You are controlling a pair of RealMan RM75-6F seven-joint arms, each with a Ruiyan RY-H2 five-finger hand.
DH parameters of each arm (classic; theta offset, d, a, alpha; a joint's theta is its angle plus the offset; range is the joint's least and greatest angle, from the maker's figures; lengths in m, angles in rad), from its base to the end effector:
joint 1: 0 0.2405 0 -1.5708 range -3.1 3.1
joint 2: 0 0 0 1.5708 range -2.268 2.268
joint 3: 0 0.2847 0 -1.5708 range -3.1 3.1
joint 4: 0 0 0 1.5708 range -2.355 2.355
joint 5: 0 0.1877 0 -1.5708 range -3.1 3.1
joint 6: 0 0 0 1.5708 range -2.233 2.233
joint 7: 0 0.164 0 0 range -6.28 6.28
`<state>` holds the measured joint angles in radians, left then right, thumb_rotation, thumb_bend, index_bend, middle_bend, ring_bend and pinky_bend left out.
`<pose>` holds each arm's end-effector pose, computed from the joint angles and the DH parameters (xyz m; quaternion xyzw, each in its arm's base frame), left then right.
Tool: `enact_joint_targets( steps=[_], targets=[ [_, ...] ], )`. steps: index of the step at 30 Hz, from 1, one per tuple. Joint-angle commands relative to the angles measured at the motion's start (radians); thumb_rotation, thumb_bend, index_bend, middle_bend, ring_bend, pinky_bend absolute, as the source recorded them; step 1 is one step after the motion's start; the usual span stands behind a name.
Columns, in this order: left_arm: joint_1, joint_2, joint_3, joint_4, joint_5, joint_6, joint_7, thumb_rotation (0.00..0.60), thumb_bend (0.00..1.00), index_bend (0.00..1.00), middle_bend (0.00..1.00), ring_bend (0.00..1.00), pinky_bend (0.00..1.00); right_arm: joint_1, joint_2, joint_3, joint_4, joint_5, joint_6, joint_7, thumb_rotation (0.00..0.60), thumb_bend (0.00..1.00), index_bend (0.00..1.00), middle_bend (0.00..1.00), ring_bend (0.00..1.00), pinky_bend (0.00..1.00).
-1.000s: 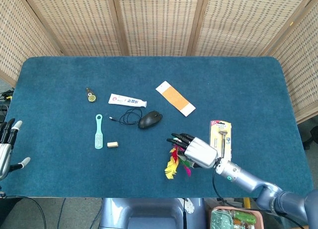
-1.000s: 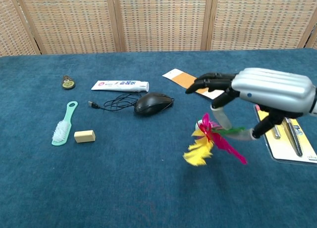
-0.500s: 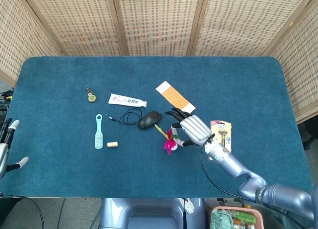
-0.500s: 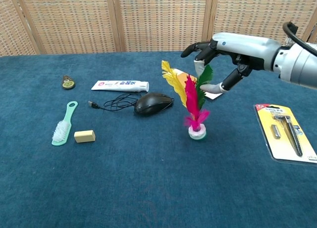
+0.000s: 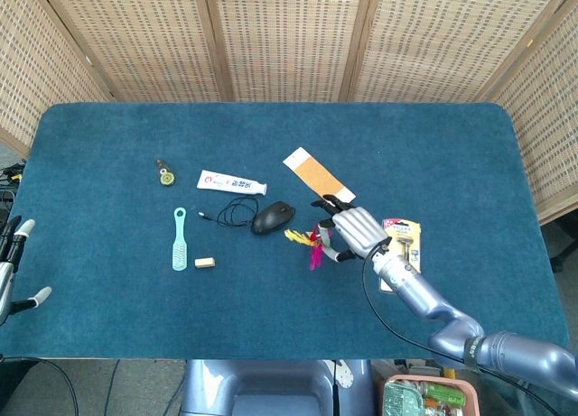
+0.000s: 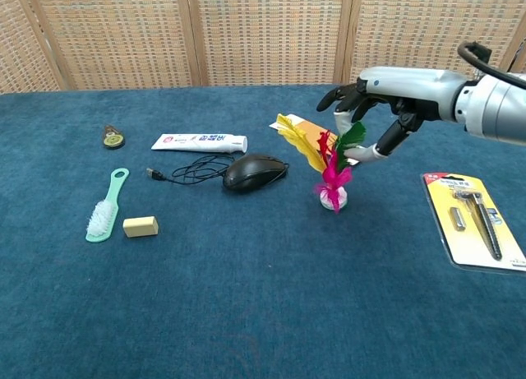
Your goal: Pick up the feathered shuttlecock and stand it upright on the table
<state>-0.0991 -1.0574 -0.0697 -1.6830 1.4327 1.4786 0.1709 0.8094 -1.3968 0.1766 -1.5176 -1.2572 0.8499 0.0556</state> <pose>-0.3231 0.2086 0.2127 -0.6046 -0.3465 -0.3381 0.6325 -0.1412 -0.3901 0.0348 0.7404 -0.4248 0.4158 0.3137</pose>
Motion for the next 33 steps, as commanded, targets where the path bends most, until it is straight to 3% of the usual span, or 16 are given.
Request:
enact_joint_targets(
  steps=[1, 5, 8, 11, 15, 20, 26, 33],
  targets=[
    [0.001, -0.001, 0.002, -0.001, 0.003, 0.002, 0.002, 0.600, 0.00, 0.00, 0.00, 0.00, 0.00, -0.009, 0.005, 0.004, 0.002, 0.028, 0.004, -0.016, 0.600, 0.28, 0.41, 0.12, 0.00, 0.20],
    [0.003, -0.002, 0.004, -0.002, 0.005, 0.004, 0.004, 0.600, 0.00, 0.00, 0.00, 0.00, 0.00, -0.020, 0.016, 0.007, 0.005, 0.065, -0.001, -0.023, 0.600, 0.18, 0.13, 0.08, 0.00, 0.20],
    [0.004, -0.001, 0.004, -0.003, 0.008, 0.008, 0.001, 0.600, 0.00, 0.00, 0.00, 0.00, 0.00, -0.030, 0.026, 0.011, 0.002, 0.072, 0.006, -0.013, 0.600, 0.17, 0.02, 0.03, 0.00, 0.20],
    [0.007, 0.000, 0.006, -0.005, 0.012, 0.013, -0.002, 0.600, 0.00, 0.00, 0.00, 0.00, 0.00, -0.043, 0.039, 0.018, -0.007, 0.068, 0.032, -0.004, 0.600, 0.17, 0.00, 0.00, 0.00, 0.18],
    [0.013, 0.005, 0.010, -0.009, 0.024, 0.025, -0.011, 0.600, 0.00, 0.00, 0.00, 0.00, 0.00, -0.077, 0.081, 0.026, -0.052, 0.038, 0.093, 0.013, 0.600, 0.15, 0.00, 0.00, 0.00, 0.04],
    [0.025, 0.008, 0.009, -0.010, 0.026, 0.048, -0.016, 0.600, 0.00, 0.00, 0.00, 0.00, 0.00, -0.161, 0.164, 0.015, -0.128, -0.049, 0.255, -0.010, 0.600, 0.00, 0.00, 0.00, 0.00, 0.00],
    [0.038, -0.010, 0.010, 0.007, 0.043, 0.083, 0.005, 0.600, 0.00, 0.00, 0.00, 0.00, 0.00, -0.300, 0.241, -0.064, -0.176, -0.160, 0.462, -0.150, 0.600, 0.00, 0.00, 0.00, 0.00, 0.00],
    [0.042, -0.004, 0.017, 0.013, 0.079, 0.100, -0.020, 0.600, 0.00, 0.00, 0.00, 0.00, 0.00, -0.453, 0.221, -0.148, -0.132, -0.256, 0.659, -0.189, 0.600, 0.00, 0.00, 0.00, 0.00, 0.00]
  ],
)
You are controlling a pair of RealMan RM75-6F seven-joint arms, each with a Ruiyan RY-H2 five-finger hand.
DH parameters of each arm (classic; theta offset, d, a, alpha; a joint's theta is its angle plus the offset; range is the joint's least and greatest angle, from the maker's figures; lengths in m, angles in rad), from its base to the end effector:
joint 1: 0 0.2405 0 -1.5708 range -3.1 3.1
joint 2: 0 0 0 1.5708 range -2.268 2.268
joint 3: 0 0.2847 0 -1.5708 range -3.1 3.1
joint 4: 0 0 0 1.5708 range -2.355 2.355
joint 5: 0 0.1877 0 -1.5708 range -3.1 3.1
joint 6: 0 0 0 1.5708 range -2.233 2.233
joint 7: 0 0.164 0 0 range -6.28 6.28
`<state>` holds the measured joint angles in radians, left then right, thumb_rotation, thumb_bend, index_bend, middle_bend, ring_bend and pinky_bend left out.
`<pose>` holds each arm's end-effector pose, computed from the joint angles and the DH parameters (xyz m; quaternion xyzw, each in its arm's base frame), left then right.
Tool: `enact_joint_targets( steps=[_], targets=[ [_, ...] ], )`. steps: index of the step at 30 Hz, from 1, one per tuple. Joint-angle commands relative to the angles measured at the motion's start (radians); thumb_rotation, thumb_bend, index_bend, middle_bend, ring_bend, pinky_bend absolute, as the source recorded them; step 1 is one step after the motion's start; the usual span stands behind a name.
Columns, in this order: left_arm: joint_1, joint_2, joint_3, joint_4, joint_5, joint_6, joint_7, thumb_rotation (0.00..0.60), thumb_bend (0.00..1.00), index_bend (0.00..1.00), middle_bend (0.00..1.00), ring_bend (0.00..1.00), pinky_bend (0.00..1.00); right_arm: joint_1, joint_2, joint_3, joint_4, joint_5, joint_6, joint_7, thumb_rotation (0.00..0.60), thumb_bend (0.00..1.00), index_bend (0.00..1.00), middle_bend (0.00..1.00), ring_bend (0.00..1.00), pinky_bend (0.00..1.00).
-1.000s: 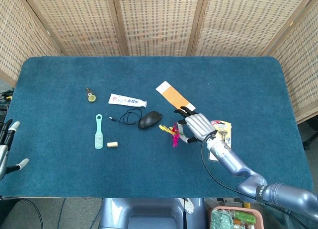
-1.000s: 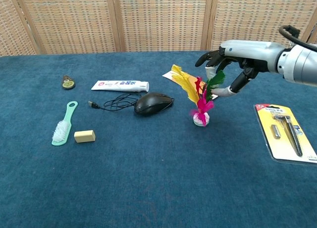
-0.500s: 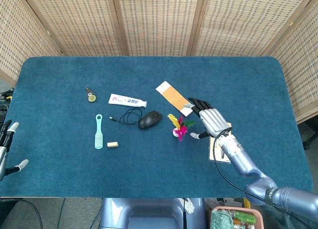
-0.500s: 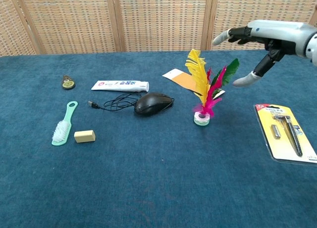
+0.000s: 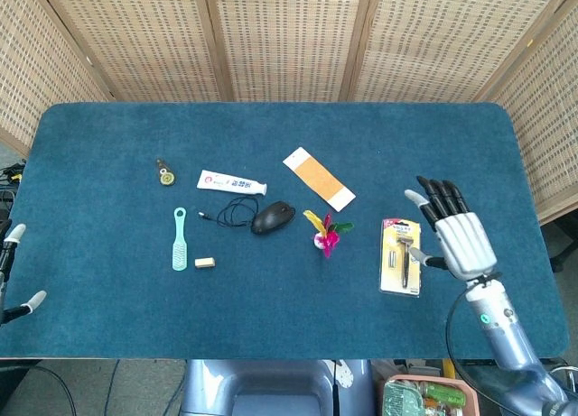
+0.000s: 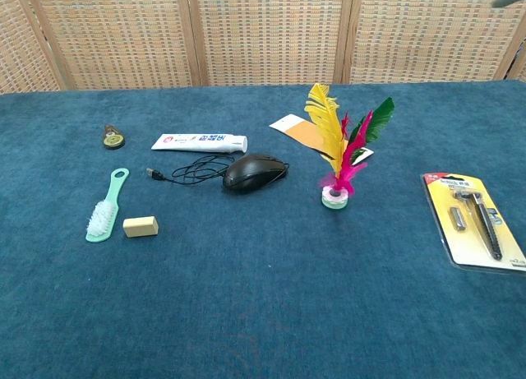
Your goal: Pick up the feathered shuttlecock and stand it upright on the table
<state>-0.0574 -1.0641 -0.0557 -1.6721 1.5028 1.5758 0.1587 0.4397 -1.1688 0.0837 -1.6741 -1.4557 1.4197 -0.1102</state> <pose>-0.3178 0.1923 0.2195 -0.5975 -0.3210 -0.3631 0.6389 -0.2288 -0.3047 0.1675 0.6546 -0.2978 0.4715 0.5104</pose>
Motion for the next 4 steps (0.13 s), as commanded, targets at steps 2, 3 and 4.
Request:
enact_joint_targets(
  steps=[2, 3, 4],
  targets=[
    [0.001, 0.004, 0.005, 0.004, 0.014, 0.002, -0.012, 0.600, 0.00, 0.00, 0.00, 0.00, 0.00, -0.114, -0.021, -0.074, 0.047, -0.068, 0.116, -0.028, 0.600, 0.00, 0.00, 0.00, 0.00, 0.00],
    [0.000, 0.004, 0.006, 0.005, 0.017, 0.001, -0.013, 0.600, 0.00, 0.00, 0.00, 0.00, 0.00, -0.130, -0.029, -0.082, 0.057, -0.071, 0.130, -0.030, 0.600, 0.00, 0.00, 0.00, 0.00, 0.00],
    [0.000, 0.004, 0.009, 0.007, 0.021, 0.000, -0.013, 0.600, 0.00, 0.00, 0.00, 0.00, 0.00, -0.153, -0.042, -0.091, 0.069, -0.073, 0.152, -0.028, 0.600, 0.00, 0.00, 0.00, 0.00, 0.00]
  ],
)
